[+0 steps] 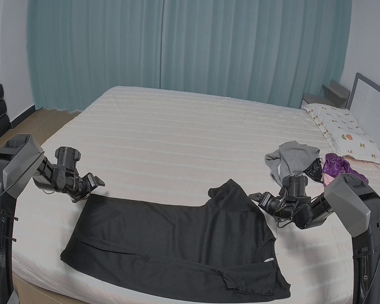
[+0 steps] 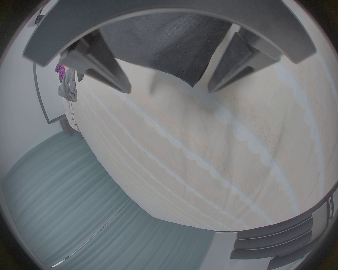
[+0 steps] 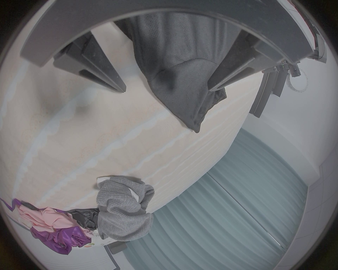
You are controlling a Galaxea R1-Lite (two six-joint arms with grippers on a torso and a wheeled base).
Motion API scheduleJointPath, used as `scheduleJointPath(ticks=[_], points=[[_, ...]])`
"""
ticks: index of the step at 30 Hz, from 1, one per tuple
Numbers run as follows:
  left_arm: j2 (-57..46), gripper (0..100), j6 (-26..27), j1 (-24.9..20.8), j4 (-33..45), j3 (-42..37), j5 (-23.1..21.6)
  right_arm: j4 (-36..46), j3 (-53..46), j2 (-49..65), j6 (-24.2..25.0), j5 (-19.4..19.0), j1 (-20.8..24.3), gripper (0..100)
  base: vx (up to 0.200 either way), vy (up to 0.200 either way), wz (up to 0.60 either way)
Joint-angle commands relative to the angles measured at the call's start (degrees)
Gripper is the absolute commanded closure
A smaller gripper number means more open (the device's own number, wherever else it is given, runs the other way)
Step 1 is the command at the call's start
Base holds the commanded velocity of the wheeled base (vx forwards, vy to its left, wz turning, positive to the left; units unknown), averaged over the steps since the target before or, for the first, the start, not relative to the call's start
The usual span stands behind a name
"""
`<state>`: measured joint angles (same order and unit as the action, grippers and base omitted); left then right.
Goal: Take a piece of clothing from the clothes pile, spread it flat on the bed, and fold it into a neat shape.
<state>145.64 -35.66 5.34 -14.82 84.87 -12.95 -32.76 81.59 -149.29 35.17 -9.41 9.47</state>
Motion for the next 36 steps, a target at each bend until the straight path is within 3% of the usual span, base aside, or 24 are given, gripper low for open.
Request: scheduleJointPath(ticks=[1,22,23,36], points=[[0.26,100,-0.20,0.02,-0.03,0.30,-0.06,0.15,1.73,-1.36,-0.01,0.01,0.11,0,0.000,0.000,0.00],[-0.27,100,-2.14,0.02,-0.91,-0.23,2.40,-0.29,6.65,-4.70,-0.01,0.89,0.46,0,0.000,0.000,0.00],[-0.36,100,-2.14,0.02,-0.91,-0.23,2.40,-0.03,6.39,-4.79,-0.10,0.89,0.55,100,0.000,0.000,0.00],[-0.45,100,-2.14,0.11,-0.91,-0.41,2.40,-0.38,5.68,-3.73,0.07,1.85,0.28,100,0.000,0.000,0.00]])
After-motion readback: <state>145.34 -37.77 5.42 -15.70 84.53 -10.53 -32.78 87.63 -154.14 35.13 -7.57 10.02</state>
